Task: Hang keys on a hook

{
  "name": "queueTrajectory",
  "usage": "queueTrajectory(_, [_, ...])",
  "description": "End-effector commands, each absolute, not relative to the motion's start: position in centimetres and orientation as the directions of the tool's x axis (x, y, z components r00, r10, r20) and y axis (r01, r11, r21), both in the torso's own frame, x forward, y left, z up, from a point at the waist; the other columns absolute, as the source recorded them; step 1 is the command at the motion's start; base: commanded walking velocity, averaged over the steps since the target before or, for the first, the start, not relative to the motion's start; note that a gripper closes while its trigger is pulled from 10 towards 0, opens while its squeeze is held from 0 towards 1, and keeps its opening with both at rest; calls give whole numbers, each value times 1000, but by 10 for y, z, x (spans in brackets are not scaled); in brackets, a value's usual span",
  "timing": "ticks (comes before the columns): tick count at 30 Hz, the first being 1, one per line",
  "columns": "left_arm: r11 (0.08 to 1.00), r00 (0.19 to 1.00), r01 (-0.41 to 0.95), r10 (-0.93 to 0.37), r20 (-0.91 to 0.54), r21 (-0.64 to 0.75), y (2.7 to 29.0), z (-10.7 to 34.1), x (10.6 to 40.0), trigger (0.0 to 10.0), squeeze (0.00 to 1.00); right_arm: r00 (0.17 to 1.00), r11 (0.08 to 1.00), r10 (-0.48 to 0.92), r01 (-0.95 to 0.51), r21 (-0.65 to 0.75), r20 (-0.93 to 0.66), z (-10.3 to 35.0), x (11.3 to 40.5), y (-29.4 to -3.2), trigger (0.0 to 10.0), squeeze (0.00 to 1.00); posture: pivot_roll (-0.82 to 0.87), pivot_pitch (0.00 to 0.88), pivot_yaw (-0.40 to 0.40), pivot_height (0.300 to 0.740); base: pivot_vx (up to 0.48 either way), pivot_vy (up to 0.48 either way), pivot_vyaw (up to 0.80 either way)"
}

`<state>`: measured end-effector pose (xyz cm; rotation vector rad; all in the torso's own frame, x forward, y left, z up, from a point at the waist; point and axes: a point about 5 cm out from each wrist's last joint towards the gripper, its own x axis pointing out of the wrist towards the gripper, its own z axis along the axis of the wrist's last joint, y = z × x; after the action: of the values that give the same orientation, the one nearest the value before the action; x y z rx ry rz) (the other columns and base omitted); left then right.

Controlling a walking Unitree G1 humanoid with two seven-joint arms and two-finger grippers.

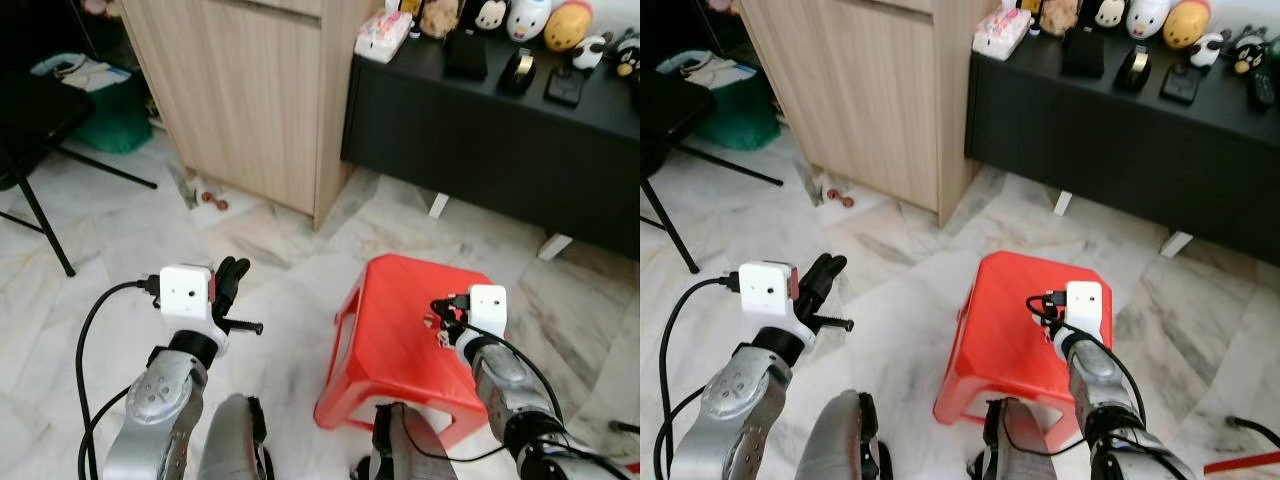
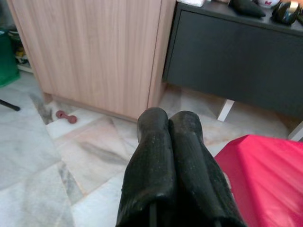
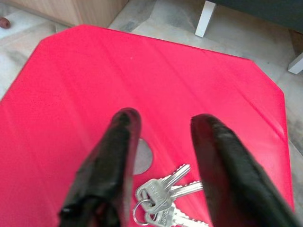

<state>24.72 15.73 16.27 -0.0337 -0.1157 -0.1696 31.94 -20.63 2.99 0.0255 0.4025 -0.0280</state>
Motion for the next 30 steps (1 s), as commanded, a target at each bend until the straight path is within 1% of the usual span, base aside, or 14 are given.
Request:
queueTrajectory(1, [982, 976, 186, -180, 125, -40, 153, 169, 243, 10000, 0, 917, 999, -21, 35, 27, -399, 27, 317, -209, 10000, 1000, 62, 280, -89, 621, 0, 0, 0])
queueTrajectory(8, [979, 973, 195, -186, 135, -54, 147, 179, 238, 10000, 0, 924, 1000, -10, 20, 23, -382, 28, 316, -212, 10000, 1000, 61, 307, -89, 621, 0, 0, 0])
queueTrajectory(9, [979, 973, 196, -187, 136, -55, 147, 180, 238, 10000, 0, 927, 1000, -4, 10, 14, -375, 28, 315, -213, 10000, 937, 62, 310, -89, 621, 0, 0, 0])
queueTrajectory(10, [979, 973, 196, -187, 136, -57, 147, 181, 238, 10000, 0, 929, 1000, 0, 3, 8, -371, 28, 314, -214, 10000, 937, 63, 313, -90, 621, 0, 0, 0])
queueTrajectory(11, [979, 974, 193, -184, 134, -60, 149, 183, 237, 10000, 0, 927, 1000, -4, 1, -8, -375, 26, 312, -216, 10000, 0, 62, 319, -92, 621, 0, 0, 0])
queueTrajectory(15, [980, 975, 189, -180, 128, -62, 150, 182, 235, 10000, 0, 926, 1000, -15, 10, -14, -377, 25, 309, -219, 10000, 0, 61, 324, -92, 621, 0, 0, 0])
queueTrajectory(19, [981, 978, 184, -176, 116, -60, 150, 181, 233, 10000, 0, 909, 1000, -9, -2, -25, -416, 15, 300, -223, 10000, 0, 61, 325, -94, 621, 0, 0, 0])
queueTrajectory(26, [981, 979, 181, -174, 108, -61, 150, 182, 233, 10000, 0, 885, 996, 88, -87, 22, -457, -2, 279, -222, 10000, 0, 61, 326, -95, 621, 0, 0, 0])
queueTrajectory(30, [981, 979, 183, -176, 106, -61, 150, 182, 234, 10000, 0, 882, 994, 108, -108, 27, -459, -6, 272, -223, 10000, 0, 61, 328, -95, 621, 0, 0, 0])
